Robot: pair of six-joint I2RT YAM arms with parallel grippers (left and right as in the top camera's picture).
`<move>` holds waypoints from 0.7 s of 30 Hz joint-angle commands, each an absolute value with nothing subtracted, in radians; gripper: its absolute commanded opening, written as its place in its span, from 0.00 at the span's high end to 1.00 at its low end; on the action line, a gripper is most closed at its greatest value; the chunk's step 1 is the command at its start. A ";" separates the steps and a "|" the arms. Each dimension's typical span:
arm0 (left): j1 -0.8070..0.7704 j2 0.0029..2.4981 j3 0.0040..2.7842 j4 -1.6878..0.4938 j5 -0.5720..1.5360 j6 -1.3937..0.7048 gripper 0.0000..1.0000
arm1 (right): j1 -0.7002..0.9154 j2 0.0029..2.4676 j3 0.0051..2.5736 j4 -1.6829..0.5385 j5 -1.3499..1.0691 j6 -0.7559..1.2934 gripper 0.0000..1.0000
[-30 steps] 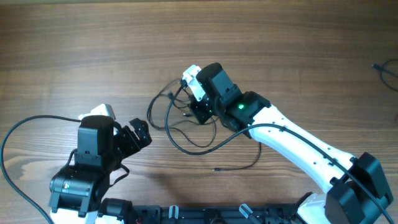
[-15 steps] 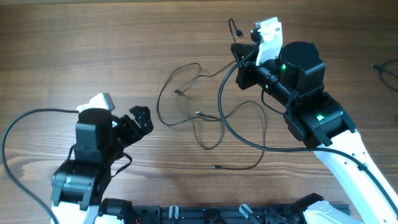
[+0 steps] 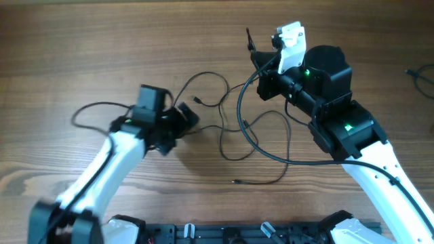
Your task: Untangle cables
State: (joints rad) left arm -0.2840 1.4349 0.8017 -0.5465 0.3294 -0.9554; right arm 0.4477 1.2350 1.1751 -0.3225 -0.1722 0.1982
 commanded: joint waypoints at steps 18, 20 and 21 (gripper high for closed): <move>-0.413 1.651 0.802 -0.526 0.019 -1.221 0.96 | 0.249 1.174 1.186 0.281 0.797 -0.223 0.96; -0.413 1.652 0.802 -0.538 -0.002 -1.220 0.96 | 0.182 1.174 1.186 0.330 0.798 -0.272 0.96; -0.413 1.651 0.802 -0.544 -0.011 -1.221 0.96 | 0.142 1.174 1.186 0.341 0.798 -0.277 0.96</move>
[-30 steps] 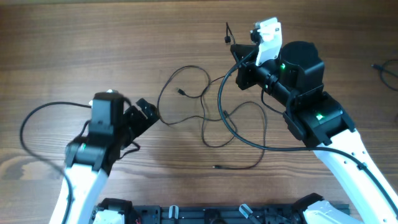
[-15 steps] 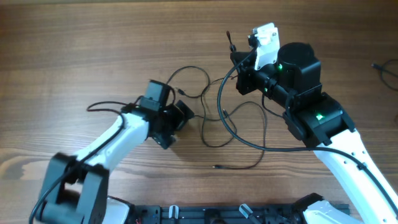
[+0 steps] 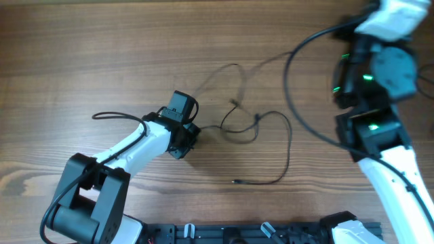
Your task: Untangle cables
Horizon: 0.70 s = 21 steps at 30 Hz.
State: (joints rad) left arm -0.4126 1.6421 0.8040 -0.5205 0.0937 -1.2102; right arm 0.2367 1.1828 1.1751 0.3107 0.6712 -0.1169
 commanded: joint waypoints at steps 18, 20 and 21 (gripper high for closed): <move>-0.408 1.651 0.802 -0.606 -0.061 -1.221 0.34 | -0.082 1.286 1.186 0.109 0.553 -0.258 0.96; -0.408 1.651 0.802 -0.534 0.027 -1.220 0.09 | -0.082 1.287 1.185 0.048 0.421 -0.146 0.96; -0.408 1.651 0.802 -0.494 0.082 -1.220 0.00 | -0.082 1.287 1.186 0.013 0.335 -0.101 0.96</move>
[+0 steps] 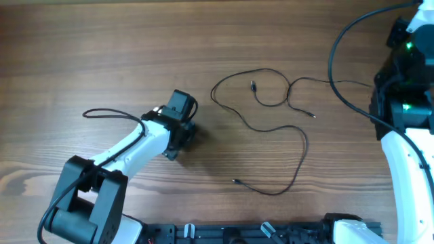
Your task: Untangle cables
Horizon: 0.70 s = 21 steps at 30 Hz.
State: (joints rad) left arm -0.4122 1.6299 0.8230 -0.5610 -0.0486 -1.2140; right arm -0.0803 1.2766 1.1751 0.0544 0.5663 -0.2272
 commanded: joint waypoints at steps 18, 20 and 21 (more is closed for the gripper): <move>-0.594 1.748 0.802 0.189 0.035 -1.377 0.16 | -0.082 1.354 1.185 -0.321 -0.140 0.004 0.96; -0.604 1.791 0.802 0.252 0.033 -1.377 0.19 | -0.082 1.354 1.185 -0.337 -0.190 0.004 0.96; -0.609 1.819 0.802 0.275 0.032 -1.377 0.23 | -0.082 1.354 1.185 -0.343 -0.209 0.004 0.96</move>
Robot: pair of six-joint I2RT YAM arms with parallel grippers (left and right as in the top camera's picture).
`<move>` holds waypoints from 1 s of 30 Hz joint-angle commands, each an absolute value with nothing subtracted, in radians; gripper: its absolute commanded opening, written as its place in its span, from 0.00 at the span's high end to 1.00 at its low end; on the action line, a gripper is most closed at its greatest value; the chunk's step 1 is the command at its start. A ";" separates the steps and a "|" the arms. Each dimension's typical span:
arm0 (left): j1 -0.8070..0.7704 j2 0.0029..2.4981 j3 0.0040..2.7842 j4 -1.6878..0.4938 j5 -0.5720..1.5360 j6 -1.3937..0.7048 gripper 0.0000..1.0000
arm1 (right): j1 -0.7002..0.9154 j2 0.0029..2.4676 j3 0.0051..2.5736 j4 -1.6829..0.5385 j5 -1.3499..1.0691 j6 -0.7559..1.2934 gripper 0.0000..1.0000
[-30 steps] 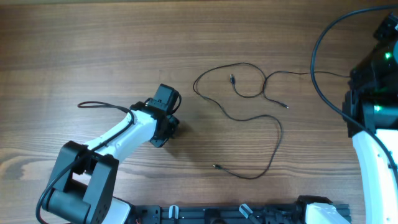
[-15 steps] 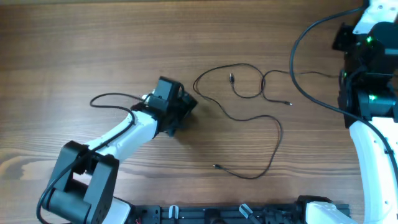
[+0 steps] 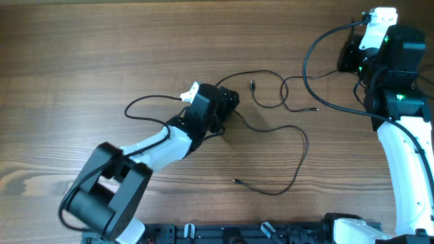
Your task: Untangle cables
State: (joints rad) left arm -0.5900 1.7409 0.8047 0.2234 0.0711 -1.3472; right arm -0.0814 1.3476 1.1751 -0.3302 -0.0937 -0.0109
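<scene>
Thin black cables lie across the middle of the wooden table in the overhead view. One cable (image 3: 271, 102) curls from a plug near the top centre, and a strand of it runs right up to my right gripper (image 3: 347, 59). That gripper sits at the far right and looks shut on the strand. A second cable (image 3: 298, 146) sweeps from the centre down to a plug near the front. My left gripper (image 3: 228, 102) rests on the left end of these loops. Its fingers are too dark to show how they stand.
A thick black cable (image 3: 312, 74) belonging to the right arm arcs beside the thin cables. The left arm's own cable (image 3: 146, 102) loops out behind its wrist. A black rail (image 3: 230, 234) runs along the table's front edge.
My left gripper has moved up and to the right, from bare wood to the left end of the cable loops. My right gripper has come down and left into view, and the upper cable has bunched slightly.
At first the cables lay knotted between my two grippers at the table's centre. My right gripper was then farther right with a strand stretched behind it. After that the cables lay spread out and away from my left gripper. Now that gripper is at their left end.
</scene>
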 commanded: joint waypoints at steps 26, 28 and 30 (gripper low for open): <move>0.166 1.176 0.802 -0.519 0.051 -0.871 0.96 | -0.099 1.297 1.227 0.026 0.107 0.259 0.96; 0.149 1.203 0.802 -0.533 0.051 -0.871 0.96 | -0.101 1.275 1.285 0.245 0.098 0.115 0.96; 0.145 1.228 0.802 -0.533 0.049 -0.870 0.96 | -0.102 1.273 1.364 0.316 0.202 -0.074 0.96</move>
State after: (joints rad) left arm 0.1562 1.1889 0.8062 -0.5312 0.0502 -0.8917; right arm -0.0986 1.3300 1.2369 0.2367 0.0895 0.1482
